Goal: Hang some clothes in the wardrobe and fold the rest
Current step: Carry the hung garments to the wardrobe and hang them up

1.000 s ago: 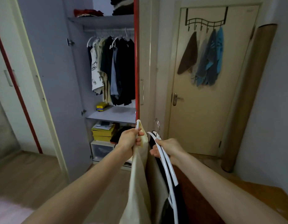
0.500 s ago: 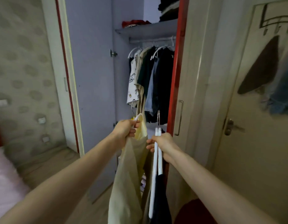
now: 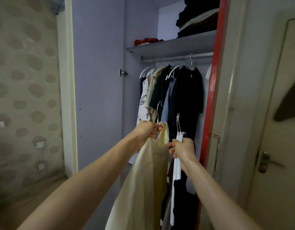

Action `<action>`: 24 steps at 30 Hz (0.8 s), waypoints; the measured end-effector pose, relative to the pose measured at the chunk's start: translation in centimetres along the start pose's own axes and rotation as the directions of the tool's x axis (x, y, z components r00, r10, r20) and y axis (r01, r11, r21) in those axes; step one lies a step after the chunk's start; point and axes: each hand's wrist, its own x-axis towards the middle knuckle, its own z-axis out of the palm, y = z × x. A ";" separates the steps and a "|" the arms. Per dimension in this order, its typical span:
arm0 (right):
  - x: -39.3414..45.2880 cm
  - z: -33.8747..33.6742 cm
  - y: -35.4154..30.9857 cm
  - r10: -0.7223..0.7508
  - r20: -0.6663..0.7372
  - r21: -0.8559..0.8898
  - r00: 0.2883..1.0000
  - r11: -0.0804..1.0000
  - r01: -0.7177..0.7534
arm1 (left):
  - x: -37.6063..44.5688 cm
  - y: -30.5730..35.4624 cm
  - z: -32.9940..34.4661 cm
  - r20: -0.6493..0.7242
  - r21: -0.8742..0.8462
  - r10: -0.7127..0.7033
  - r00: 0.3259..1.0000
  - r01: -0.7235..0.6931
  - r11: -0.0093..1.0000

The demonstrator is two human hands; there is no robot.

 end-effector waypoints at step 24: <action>36.6 2.5 -15.2 -0.159 -0.434 -0.019 0.887 0.986 0.168 | 43.3 12.4 2.9 0.475 0.050 0.186 0.860 -0.237 0.970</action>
